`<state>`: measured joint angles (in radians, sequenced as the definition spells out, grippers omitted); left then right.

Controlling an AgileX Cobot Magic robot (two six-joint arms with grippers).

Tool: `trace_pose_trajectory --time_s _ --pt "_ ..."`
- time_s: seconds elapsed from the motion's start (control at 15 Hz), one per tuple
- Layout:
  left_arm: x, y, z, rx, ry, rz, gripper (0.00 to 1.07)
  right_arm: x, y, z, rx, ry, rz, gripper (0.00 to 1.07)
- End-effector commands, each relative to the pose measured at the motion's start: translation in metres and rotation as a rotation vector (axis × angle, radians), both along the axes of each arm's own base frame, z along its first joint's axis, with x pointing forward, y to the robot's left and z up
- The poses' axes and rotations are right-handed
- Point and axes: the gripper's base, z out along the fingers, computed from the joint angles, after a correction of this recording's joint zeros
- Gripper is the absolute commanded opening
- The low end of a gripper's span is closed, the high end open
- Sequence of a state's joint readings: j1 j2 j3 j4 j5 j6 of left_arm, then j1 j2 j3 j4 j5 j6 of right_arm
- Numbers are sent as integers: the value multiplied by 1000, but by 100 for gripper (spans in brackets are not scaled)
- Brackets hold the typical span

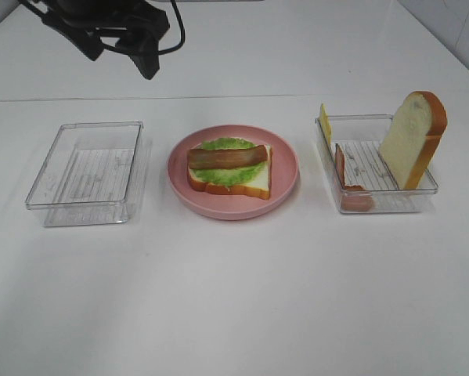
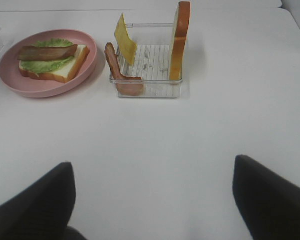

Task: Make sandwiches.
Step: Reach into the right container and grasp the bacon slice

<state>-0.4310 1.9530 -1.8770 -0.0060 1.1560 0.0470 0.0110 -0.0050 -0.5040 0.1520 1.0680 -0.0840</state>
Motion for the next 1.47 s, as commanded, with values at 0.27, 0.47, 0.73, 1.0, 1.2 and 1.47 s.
trace_pose_trajectory --time_s 0.27,0.47,0.73,1.0,1.2,1.47 --pt "-61 27 80 -53 -58 24 77 -1 0 0 9 -19 -8 81" --pt "-118 53 99 -67 -85 24 77 -1 0 0 9 -19 -8 81" --pt "-181 82 92 -73 -75 43 77 -1 0 0 8 -19 -9 81" --pt "-257 117 60 -121 -99 102 77 -1 1 0 18 -22 -3 79" --pt "-298 136 38 -149 -150 106 77 2 1 3 23 -13 -2 78" --pt "-350 165 11 -172 -291 123 77 34 2 37 33 58 -7 77"
